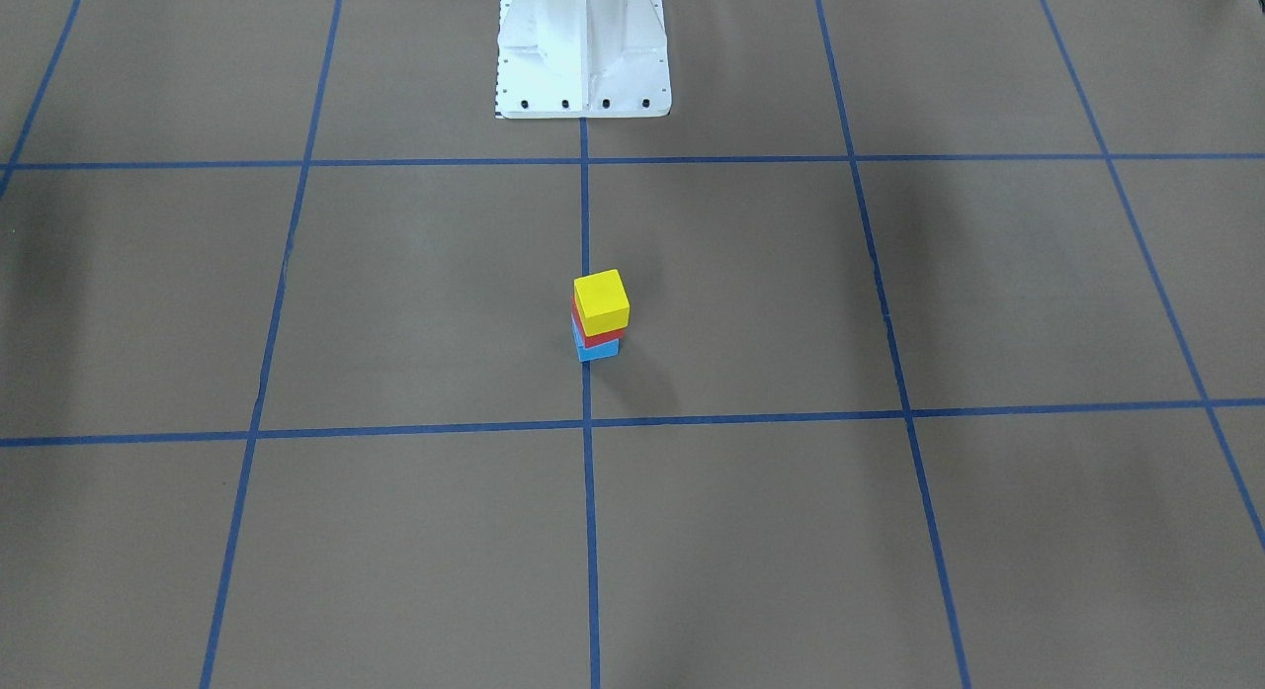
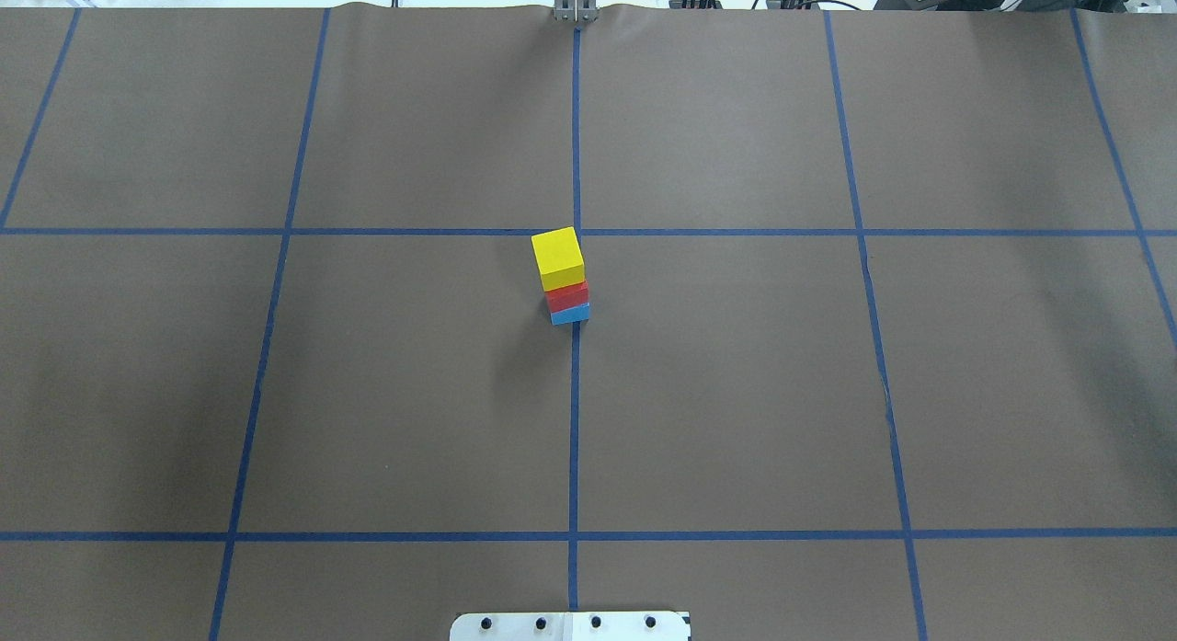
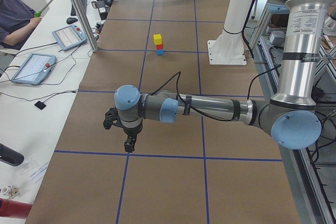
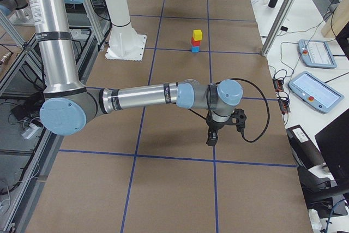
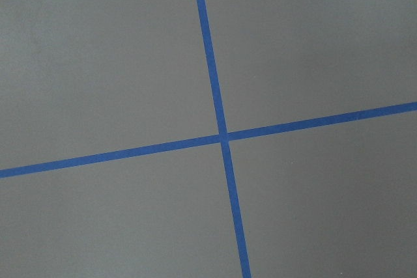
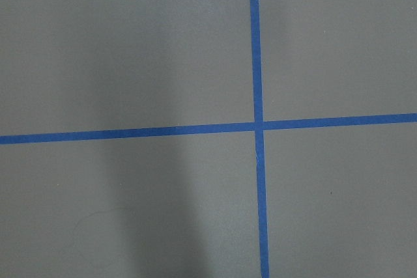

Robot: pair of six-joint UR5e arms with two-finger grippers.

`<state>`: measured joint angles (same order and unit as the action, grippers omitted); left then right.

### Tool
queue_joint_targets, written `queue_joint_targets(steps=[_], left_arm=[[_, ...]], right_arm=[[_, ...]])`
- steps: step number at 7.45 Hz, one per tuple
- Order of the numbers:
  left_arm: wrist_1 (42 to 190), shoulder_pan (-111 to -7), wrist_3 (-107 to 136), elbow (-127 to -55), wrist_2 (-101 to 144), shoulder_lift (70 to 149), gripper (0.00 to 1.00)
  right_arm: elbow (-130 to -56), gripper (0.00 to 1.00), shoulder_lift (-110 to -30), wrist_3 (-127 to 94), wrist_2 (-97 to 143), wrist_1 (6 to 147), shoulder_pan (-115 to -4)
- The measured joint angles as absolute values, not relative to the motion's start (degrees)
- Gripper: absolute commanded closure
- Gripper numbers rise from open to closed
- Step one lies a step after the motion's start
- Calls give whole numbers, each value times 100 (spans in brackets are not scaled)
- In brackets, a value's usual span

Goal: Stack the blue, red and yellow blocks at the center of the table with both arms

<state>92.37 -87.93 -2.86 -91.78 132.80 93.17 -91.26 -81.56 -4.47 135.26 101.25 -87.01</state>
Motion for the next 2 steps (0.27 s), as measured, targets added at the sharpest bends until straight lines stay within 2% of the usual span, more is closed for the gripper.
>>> queue_joint_targets(steps=[2], left_arm=[[9227,-8790,-256,-9170,13280,9312,0]], right_arm=[[-9119,0,-8156,-448,13527,10125,-8701]])
